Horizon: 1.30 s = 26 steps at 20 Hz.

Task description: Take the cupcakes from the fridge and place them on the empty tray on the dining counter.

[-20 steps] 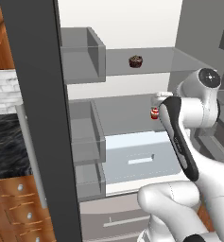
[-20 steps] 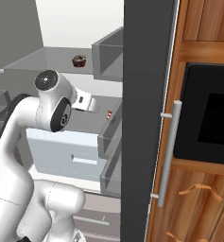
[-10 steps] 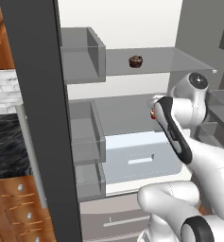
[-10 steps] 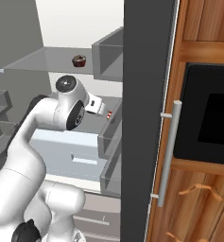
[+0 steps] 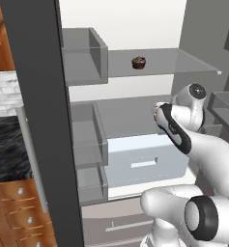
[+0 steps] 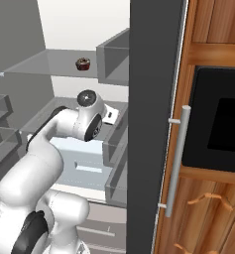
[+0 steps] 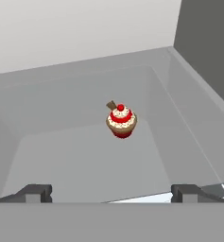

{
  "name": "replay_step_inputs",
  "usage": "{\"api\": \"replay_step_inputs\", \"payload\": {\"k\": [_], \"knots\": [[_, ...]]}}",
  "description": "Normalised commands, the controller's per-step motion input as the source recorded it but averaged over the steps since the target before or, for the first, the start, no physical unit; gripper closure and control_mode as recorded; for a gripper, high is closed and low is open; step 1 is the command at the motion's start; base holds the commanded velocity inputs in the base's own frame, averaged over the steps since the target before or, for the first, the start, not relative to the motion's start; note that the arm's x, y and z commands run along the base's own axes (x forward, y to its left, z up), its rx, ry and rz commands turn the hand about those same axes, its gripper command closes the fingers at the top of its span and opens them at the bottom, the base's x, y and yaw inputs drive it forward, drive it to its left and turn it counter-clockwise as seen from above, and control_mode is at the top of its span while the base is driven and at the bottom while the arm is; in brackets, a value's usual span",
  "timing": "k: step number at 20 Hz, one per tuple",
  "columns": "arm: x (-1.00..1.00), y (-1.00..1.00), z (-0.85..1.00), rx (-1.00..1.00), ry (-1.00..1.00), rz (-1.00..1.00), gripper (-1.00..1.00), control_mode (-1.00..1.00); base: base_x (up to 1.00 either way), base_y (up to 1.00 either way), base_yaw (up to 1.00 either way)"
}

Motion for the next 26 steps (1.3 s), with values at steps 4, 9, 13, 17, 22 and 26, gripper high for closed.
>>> {"api": "replay_step_inputs", "payload": {"k": [4, 9, 13, 17, 22, 26], "knots": [[0.59, -0.16, -0.25, 0.01, 0.00, 0.00, -1.00, -1.00, 0.00, 0.00, 0.00], [0.59, -0.12, -0.24, 0.01, 0.00, 0.00, -1.00, -1.00, 0.00, 0.00, 0.00], [0.58, -0.06, -0.26, 0.00, 0.00, 0.00, -1.00, -1.00, 0.00, 0.00, 0.00], [0.54, -0.07, -0.26, 0.00, 0.00, 0.00, -1.00, -1.00, 0.00, 0.00, 0.00], [0.36, -0.16, -0.26, 0.00, 0.00, 0.00, -1.00, -1.00, 0.00, 0.00, 0.00], [0.29, -0.09, -0.24, 0.00, 0.00, 0.00, -1.00, -1.00, 0.00, 0.00, 0.00]]}}
